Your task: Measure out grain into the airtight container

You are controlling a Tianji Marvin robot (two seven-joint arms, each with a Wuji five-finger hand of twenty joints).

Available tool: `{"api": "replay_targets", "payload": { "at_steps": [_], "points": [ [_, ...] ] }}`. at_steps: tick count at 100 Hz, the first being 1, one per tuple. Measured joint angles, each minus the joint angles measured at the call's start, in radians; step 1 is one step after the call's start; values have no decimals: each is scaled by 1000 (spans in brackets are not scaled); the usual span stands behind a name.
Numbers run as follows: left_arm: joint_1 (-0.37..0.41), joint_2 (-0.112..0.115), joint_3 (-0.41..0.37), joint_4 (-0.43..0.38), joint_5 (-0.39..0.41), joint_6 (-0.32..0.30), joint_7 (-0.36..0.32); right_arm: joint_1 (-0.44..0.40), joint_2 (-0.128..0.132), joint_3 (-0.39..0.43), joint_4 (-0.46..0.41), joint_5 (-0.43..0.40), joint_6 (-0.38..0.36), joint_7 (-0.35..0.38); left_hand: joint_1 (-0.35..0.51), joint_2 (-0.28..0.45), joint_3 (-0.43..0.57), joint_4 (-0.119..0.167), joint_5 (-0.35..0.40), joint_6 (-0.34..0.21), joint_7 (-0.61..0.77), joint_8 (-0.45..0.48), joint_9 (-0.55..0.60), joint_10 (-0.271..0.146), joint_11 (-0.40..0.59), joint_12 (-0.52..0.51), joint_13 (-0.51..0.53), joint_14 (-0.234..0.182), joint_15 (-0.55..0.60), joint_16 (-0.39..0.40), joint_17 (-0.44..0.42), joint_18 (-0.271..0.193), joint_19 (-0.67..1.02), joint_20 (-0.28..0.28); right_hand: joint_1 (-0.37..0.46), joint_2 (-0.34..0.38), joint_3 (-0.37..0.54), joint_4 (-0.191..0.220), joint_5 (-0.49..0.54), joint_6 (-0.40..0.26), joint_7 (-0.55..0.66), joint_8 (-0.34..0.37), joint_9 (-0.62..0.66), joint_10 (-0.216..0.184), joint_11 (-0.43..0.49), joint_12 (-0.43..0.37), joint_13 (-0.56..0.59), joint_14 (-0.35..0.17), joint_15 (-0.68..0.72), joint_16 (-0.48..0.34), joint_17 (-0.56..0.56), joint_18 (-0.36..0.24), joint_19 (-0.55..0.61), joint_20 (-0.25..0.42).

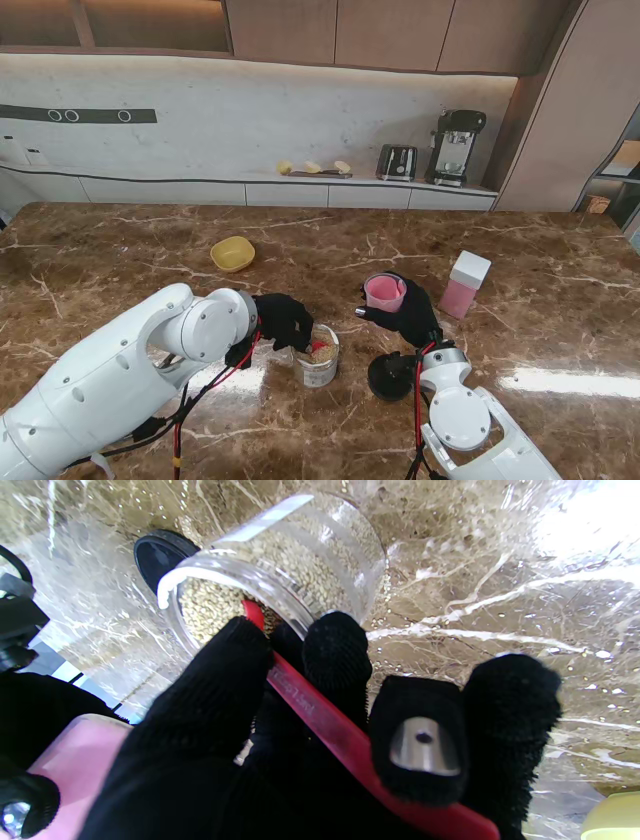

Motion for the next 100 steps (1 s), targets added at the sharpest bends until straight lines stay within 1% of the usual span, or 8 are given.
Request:
{"api": "replay_targets", "payload": {
  "at_steps": [27, 47, 49, 51, 53, 62, 76, 100],
  "points": [
    [7, 2, -15, -10, -18, 19, -13, 1, 0, 0, 2, 0, -1, 0, 15, 11, -29, 0, -12, 1, 0, 12, -9, -1, 1, 0, 0, -2, 0, 0, -2, 0, 0, 9, 0, 0, 0, 0, 0, 0, 0, 0, 0, -2, 0, -12, -10, 0, -8, 0, -1, 0, 0, 0],
    [15, 3, -28, -10, -30, 26, -19, 2, 0, 0, 4, 0, -1, 1, 16, 12, -29, 0, -16, 1, 0, 24, -16, -2, 3, 0, 0, -3, 0, 0, -10, 0, 0, 9, 0, 0, 2, 0, 0, 0, 0, 0, 0, -2, 0, -12, -10, -1, -9, 0, -3, 0, 0, 0],
    [16, 3, -30, -10, -33, 27, -20, 2, 0, 0, 4, 0, -1, 1, 16, 14, -30, 0, -21, 1, 0, 26, -16, -2, 3, 0, 0, -3, 0, 0, -11, 0, 1, 9, 0, 0, 2, 0, 0, 0, 0, 0, 0, -2, 0, -12, -11, -1, -9, 0, -5, 0, 0, 0],
    [17, 3, -31, -10, -39, 28, -20, 2, 0, 0, 4, 0, -1, 1, 29, 32, -55, 1, -25, 1, -1, 36, -16, -2, 3, 0, 0, -3, 0, 0, -11, 0, 1, 10, 0, 0, 2, 0, 0, 0, 0, 0, 0, -2, 0, -12, -10, -1, -9, 0, -6, 0, 0, 0],
    [18, 3, -33, -10, -46, 31, -20, 2, 0, 0, 5, 0, -1, 1, 29, 33, -69, 1, -25, 0, -1, 43, -16, -4, 3, 0, 0, -3, 0, 0, -11, 0, 1, 11, 0, 0, 2, 0, 0, 0, 0, 0, 0, -2, 0, -12, -10, -1, -9, 0, -8, 0, 0, 0],
    [22, 3, -41, -6, -81, 42, -20, 3, 0, -1, 5, 0, -1, 2, 29, 33, -81, 2, -25, -2, -1, 58, -16, -8, 5, 0, 0, -3, 0, 0, -21, 0, 1, 13, 0, 0, 2, 0, 0, 0, 0, 0, 0, -2, 0, -12, -10, -1, -9, 0, -9, 0, -1, 0],
    [32, 3, -56, 0, -100, 54, -21, 5, 0, -5, 8, 0, -1, 4, 31, 43, -91, 2, -26, -4, -1, 62, -25, -9, 15, 0, 0, -3, 0, 0, -24, 0, 1, 22, 0, 0, 2, 0, 0, 0, -1, 0, 0, -2, 0, -13, -10, -8, -9, 0, -9, 0, -1, 0],
    [45, 3, -71, 0, -96, 55, -28, 7, 0, -8, 10, 0, 0, 6, 40, 52, -114, 2, -27, -11, -1, 64, -26, -12, 16, 5, 0, -3, 0, 0, -24, 0, 2, 22, 0, 0, 2, 0, -1, 0, -1, 0, 0, -2, 0, -14, -10, -9, -9, 0, -9, 0, -13, 0]
  ]
}}
